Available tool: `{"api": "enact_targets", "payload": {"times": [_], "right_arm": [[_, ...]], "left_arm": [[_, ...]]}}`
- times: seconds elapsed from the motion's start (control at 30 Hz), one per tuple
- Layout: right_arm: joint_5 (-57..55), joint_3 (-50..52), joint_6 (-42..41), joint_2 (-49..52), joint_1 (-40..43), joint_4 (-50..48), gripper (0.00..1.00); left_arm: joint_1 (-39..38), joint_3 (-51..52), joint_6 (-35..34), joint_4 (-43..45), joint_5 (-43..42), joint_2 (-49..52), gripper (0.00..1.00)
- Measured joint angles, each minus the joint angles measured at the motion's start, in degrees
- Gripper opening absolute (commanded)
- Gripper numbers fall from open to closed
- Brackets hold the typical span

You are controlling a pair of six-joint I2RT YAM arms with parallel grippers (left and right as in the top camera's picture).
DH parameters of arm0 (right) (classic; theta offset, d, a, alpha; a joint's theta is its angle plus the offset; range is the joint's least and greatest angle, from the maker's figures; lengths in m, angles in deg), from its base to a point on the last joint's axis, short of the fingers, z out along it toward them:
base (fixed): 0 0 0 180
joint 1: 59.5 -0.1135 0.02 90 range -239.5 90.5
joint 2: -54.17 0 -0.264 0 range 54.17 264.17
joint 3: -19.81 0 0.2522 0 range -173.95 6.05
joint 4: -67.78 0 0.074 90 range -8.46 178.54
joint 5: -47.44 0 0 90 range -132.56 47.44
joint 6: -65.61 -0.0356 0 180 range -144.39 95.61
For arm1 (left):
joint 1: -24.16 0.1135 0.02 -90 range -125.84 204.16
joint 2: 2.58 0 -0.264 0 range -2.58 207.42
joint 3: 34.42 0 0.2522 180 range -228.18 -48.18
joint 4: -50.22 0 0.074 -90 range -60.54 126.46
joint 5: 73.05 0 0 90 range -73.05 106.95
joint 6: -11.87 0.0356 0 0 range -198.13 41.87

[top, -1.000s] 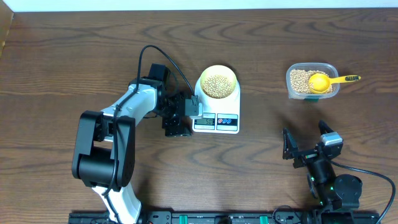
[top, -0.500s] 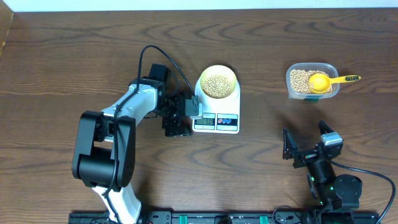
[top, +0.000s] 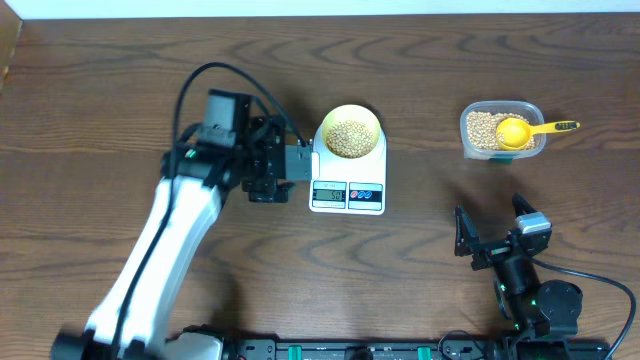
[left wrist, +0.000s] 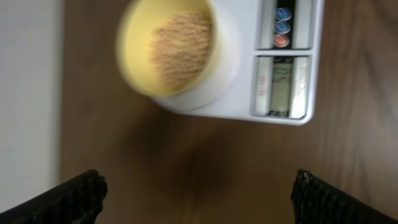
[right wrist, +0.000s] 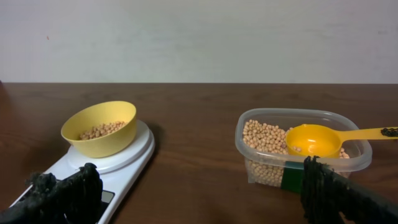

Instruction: Scoop item into bowl and weigh 50g on scale

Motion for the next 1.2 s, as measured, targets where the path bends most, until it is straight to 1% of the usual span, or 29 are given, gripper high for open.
{"api": "enact_targets", "payload": {"times": [0.1,0.23,0.3,0.4,0.47,0.53,0.57,0.63,0.67,0.8,0.87,0.9,1.0,1.2], "right_arm": [[0.0,0.0,0.0,0.0,0.0,0.0,0.99],[0.0,0.0,0.0,0.0,0.0,0.0,0.99],[-0.1,0.0,0.0,0.0,0.0,0.0,0.99],[-0.1,0.0,0.0,0.0,0.0,0.0,0.99],[-0.1,0.0,0.0,0.0,0.0,0.0,0.99],[-0.2,0.0,0.0,0.0,0.0,0.0,0.99],[-0.2,0.0,0.0,0.0,0.0,0.0,0.99],[-0.2,0.0,0.0,0.0,0.0,0.1,0.99],[-0.1,0.0,0.0,0.0,0.0,0.0,0.99],[-0.2,0.0,0.0,0.0,0.0,0.0,0.99],[-0.2,0.0,0.0,0.0,0.0,0.1,0.99],[-0.2,0.0,0.0,0.0,0.0,0.0,0.99],[-0.2,0.0,0.0,0.0,0.0,0.0,0.99],[-0.2,0.0,0.0,0.0,0.0,0.0,0.99]], "left_arm": [[0.0,0.0,0.0,-5.1,2.7,-5.8,0.98],[0.1,0.0,-0.6,-17.5,4.5,-11.7,0.98],[0.0,0.6,-4.3,-20.6,4.7,-13.9,0.98],[0.1,4.5,-11.5,-20.7,4.7,-16.7,0.98],[0.0,9.1,-16.5,-17.1,4.6,-17.9,0.98],[0.0,15.7,-21.2,-8.2,4.6,-19.0,0.98],[0.1,18.8,-23.3,-3.4,4.6,-19.3,0.98],[0.0,26.4,-28.1,9.1,4.9,-20.2,0.97],[0.0,29.2,-30.1,13.5,5.0,-20.7,0.98],[0.1,42.9,-40.1,36.9,5.1,-23.2,0.97],[0.1,48.1,-43.5,44.7,5.2,-24.5,0.98],[0.2,50.6,-45.2,47.4,5.1,-25.3,0.98],[1.1,54.9,-48.7,50.8,5.2,-27.4,0.98],[3.6,61.6,-54.5,54.3,5.3,-33.9,0.97]]}}
